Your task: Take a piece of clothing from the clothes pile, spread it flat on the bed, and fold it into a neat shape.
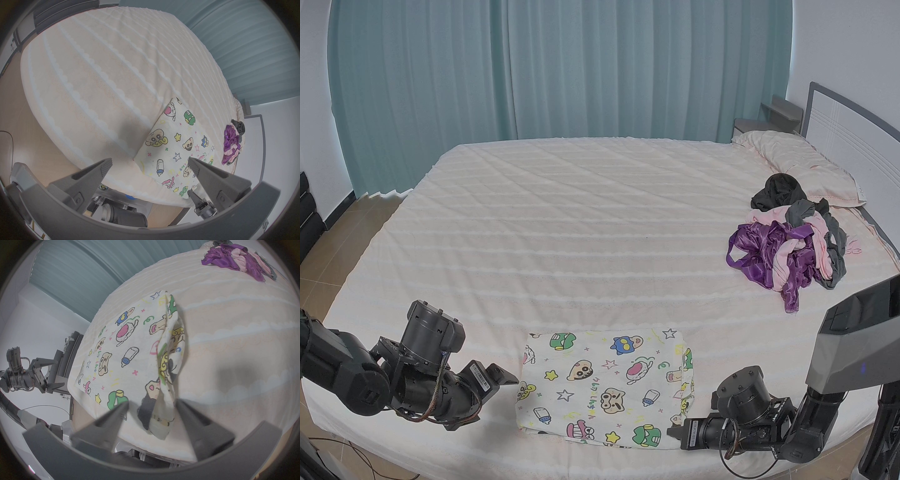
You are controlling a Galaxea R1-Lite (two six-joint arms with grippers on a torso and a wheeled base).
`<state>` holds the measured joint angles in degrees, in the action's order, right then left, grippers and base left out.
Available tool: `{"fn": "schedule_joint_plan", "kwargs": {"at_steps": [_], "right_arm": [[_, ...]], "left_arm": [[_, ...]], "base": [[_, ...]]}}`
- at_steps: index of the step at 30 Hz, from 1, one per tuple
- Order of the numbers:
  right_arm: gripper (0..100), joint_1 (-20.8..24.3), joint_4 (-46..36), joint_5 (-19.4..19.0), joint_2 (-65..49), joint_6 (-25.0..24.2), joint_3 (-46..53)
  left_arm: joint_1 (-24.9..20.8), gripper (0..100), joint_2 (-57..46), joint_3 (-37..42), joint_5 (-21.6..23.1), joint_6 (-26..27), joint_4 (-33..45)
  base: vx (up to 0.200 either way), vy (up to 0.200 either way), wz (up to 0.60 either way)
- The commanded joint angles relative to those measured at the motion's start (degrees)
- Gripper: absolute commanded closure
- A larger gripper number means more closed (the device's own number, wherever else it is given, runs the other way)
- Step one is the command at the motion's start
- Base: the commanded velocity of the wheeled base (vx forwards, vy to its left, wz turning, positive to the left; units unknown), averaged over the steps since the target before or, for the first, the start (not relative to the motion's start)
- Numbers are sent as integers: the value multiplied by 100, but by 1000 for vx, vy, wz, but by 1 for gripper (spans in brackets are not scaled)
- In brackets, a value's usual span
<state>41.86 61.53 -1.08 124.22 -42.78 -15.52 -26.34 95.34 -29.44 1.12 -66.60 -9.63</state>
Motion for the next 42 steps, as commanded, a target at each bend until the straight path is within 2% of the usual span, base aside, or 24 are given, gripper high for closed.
{"fn": "schedule_joint_plan", "kwargs": {"at_steps": [1,17,18,22,28,34,37,38,42], "right_arm": [[100,15,-9,3,120,6,-4],[100,-55,-9,56,-293,112,462],[0,-55,-9,56,-302,120,471],[0,-20,26,73,-381,217,480],[0,-231,334,73,-531,349,234],[0,-407,211,65,-56,358,-408],[0,-495,184,73,181,367,-663],[0,-530,79,56,357,367,-795],[0,-556,17,56,594,367,-1032]], "left_arm": [[24,0,37,0,2,-2,-4],[42,0,222,-18,-15,6,-13],[42,0,230,-18,-15,6,-13],[42,0,345,-44,-15,15,-30],[42,0,846,-132,-86,244,-689],[50,0,1461,-185,-95,1158,-1190],[86,0,1892,-211,-95,1430,-1639],[94,0,2261,-211,-95,1676,-2034],[94,0,2612,-150,-42,1966,-2720]], "base": [[0,0,0],[0,0,0],[0,0,0],[0,0,0],[0,0,0],[0,0,0],[0,0,0],[0,0,0],[0,0,0]]}}
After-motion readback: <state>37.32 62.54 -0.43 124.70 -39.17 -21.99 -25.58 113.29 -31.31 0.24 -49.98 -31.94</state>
